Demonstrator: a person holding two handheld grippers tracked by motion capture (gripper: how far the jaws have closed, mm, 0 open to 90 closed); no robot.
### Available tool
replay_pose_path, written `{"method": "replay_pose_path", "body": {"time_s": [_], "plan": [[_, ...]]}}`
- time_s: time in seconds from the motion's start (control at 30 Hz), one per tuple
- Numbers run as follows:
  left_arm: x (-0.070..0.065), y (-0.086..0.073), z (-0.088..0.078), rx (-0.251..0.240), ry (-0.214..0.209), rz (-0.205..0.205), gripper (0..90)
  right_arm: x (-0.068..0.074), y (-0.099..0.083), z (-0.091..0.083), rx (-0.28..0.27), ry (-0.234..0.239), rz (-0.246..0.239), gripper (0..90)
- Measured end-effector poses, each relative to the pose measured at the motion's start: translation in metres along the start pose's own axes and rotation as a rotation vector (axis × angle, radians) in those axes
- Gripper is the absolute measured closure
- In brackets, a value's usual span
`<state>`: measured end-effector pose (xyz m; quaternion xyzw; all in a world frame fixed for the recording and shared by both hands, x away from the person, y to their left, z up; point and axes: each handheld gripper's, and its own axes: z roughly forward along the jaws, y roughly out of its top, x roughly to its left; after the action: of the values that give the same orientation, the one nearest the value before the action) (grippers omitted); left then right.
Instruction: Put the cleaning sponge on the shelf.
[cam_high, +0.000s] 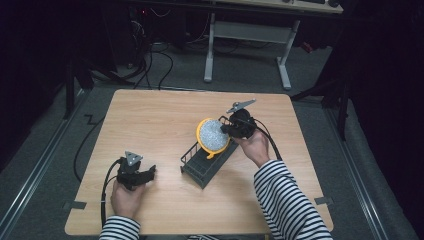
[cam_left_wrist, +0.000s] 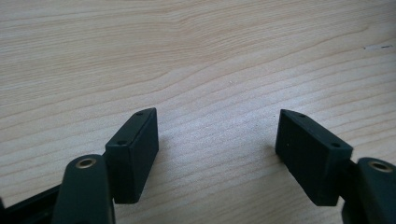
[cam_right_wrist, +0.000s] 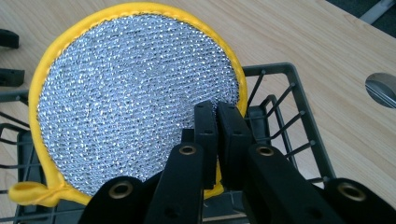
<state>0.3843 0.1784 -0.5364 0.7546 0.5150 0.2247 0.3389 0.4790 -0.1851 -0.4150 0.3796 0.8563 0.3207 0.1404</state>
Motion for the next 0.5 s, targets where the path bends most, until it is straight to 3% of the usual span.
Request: {"method": "replay_pose_path", "body": {"time_s": [0.5], "plan": [[0.0, 0.0, 0.0, 0.0, 0.0, 0.0, 30.7, 0.001, -0.012, 0.002, 0.041, 0.031, -0.003, 87.3]]}}
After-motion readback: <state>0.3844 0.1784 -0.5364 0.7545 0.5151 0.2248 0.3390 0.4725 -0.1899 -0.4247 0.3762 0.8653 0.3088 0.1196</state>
